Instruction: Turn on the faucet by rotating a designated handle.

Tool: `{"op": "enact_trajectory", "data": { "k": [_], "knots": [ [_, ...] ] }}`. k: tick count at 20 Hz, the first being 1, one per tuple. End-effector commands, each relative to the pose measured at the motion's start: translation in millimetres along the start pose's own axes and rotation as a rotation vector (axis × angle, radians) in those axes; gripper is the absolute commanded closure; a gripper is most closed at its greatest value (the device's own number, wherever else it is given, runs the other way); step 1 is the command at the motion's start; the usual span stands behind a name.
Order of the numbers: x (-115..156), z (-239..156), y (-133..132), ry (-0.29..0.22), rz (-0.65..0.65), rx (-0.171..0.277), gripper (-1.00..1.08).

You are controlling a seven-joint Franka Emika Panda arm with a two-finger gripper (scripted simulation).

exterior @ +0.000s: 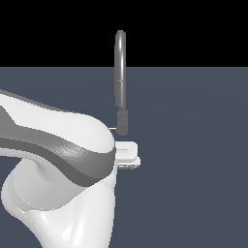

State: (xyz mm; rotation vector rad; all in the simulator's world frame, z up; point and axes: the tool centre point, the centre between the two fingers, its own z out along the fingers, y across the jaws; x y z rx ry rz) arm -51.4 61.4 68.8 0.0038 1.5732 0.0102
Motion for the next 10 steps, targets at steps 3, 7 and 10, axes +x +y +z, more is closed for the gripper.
{"op": "enact_trajectory", "data": {
  "k": [3,7,10],
  "knots": [
    [-1.6,-1.8,-12.4,-0.002,-0.01,0.014,1.08],
    [-1.6,-1.7,-12.2,-0.002,-0.01,0.014,1.08],
    [-11.8,-1.8,-8.6,-0.002,-0.01,0.014,1.08]
  ]
}}
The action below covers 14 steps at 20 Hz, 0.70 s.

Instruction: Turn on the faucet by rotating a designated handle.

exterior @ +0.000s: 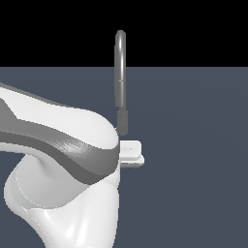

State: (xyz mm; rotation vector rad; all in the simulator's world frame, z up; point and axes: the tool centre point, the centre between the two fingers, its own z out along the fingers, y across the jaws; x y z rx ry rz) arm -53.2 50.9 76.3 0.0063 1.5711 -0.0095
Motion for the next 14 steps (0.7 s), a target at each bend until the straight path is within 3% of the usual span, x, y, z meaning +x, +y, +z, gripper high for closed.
{"op": "enact_trajectory", "data": {
  "k": [1,9,11,14],
  "knots": [
    [-7.7,0.0,2.9,0.0,0.0,-0.001,1.08],
    [-34.2,0.0,11.8,0.0,0.0,-0.001,1.08],
    [-25.6,-0.2,13.8,0.01,0.002,-0.005,1.08],
    [-36.4,-0.1,9.2,0.008,0.001,-0.004,1.08]
  ]
}}
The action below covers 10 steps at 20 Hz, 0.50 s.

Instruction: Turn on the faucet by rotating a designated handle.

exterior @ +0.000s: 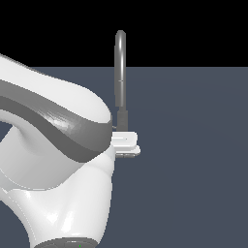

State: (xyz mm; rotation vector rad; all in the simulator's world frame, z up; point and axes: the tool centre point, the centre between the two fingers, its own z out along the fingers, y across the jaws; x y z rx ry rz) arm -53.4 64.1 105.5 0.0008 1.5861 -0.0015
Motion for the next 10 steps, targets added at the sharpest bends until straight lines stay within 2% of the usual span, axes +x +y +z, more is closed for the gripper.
{"op": "enact_trajectory", "data": {
  "k": [1,10],
  "knots": [
    [-10.8,0.0,-5.5,-0.007,0.0,0.005,1.08],
    [-42.9,-0.5,-18.8,-0.014,-0.001,0.008,1.08]
  ]
}}
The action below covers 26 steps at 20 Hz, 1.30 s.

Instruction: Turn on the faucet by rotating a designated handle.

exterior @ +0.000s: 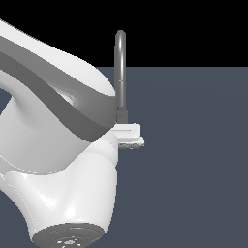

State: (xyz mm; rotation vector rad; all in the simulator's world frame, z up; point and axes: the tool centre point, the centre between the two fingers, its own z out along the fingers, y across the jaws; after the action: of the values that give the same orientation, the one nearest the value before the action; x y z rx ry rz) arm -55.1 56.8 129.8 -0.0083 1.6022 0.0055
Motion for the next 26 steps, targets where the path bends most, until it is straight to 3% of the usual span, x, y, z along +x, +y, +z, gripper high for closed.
{"op": "enact_trajectory", "data": {
  "k": [1,2,3,16,17,18,26],
  "knots": [
    [-22.3,1.0,-13.0,-0.031,0.0,0.018,1.08],
    [-22.3,1.0,-13.0,-0.031,0.0,0.018,1.08],
    [-2.0,0.4,-1.0,0.004,0.002,-0.001,1.08],
    [-36.7,-0.2,-56.1,-0.031,0.0,0.018,1.08],
    [-36.7,-0.2,-56.1,-0.031,0.0,0.018,1.08],
    [-13.9,-0.6,-27.1,0.012,0.009,-0.032,1.08],
    [-14.7,-0.1,-65.1,-0.012,0.004,-0.004,1.08]
  ]
}}
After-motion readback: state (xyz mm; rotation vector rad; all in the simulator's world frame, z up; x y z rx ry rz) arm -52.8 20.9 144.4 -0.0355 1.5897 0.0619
